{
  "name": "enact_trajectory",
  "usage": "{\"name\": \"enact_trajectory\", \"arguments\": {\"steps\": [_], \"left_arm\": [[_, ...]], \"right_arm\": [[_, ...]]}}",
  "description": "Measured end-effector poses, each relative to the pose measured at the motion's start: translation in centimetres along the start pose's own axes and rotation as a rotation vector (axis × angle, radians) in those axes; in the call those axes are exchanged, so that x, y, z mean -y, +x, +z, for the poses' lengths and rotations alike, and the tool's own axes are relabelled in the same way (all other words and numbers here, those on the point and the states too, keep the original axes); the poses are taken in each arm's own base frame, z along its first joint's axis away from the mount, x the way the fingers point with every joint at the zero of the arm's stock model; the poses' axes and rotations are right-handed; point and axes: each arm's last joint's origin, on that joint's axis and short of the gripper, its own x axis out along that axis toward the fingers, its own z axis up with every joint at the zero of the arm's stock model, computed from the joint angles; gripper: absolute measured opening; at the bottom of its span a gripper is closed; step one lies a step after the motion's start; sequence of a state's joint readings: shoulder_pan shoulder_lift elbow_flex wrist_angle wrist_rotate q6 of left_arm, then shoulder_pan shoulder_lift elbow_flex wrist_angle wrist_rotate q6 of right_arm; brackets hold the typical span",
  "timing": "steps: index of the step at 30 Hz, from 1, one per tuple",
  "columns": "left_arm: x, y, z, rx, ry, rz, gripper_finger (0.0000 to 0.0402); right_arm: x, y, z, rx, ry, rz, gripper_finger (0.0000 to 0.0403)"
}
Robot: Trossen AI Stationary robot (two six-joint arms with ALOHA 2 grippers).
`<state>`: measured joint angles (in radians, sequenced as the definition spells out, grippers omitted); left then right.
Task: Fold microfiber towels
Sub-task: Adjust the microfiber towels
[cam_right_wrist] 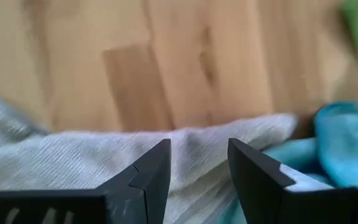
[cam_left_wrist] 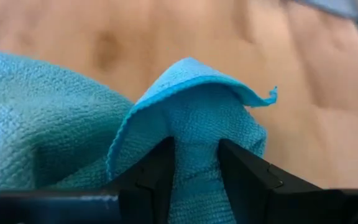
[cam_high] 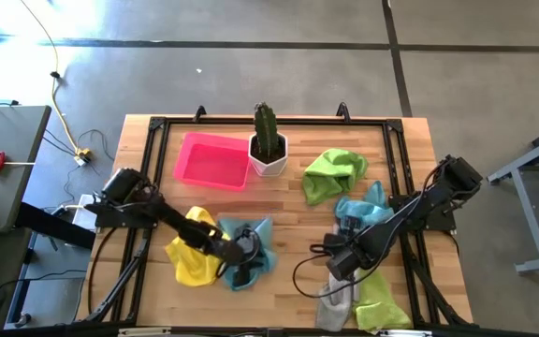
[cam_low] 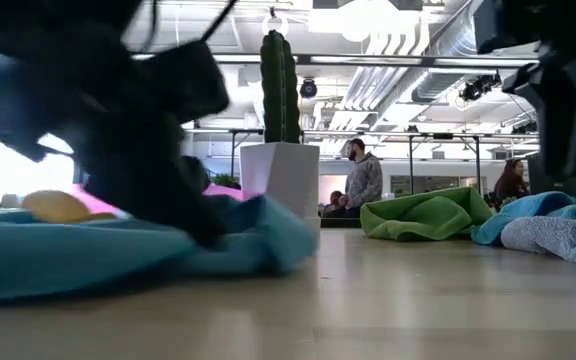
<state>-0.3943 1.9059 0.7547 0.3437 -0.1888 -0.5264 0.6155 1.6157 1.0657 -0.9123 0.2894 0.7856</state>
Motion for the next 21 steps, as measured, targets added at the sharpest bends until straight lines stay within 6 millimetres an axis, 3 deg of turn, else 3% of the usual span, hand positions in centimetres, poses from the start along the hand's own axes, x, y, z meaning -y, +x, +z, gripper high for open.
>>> {"name": "enact_trajectory", "arguments": {"steps": [7,14,21], "left_arm": [[3.1,-3.7,-1.7,-0.148,0.046,-0.057,0.0119],[3.1,-7.7,-3.4,-0.354,-0.013,0.075,0.0119],[2.9,-10.7,-5.4,-0.549,-0.114,0.227,0.0119]], "right_arm": [[0.5,-0.1,0.5,0.185,0.001,-0.180,0.0154],[0.9,-0.3,1.4,0.381,0.031,-0.332,0.0154],[2.7,0.3,3.0,0.406,0.110,-0.398,0.0154]]}}
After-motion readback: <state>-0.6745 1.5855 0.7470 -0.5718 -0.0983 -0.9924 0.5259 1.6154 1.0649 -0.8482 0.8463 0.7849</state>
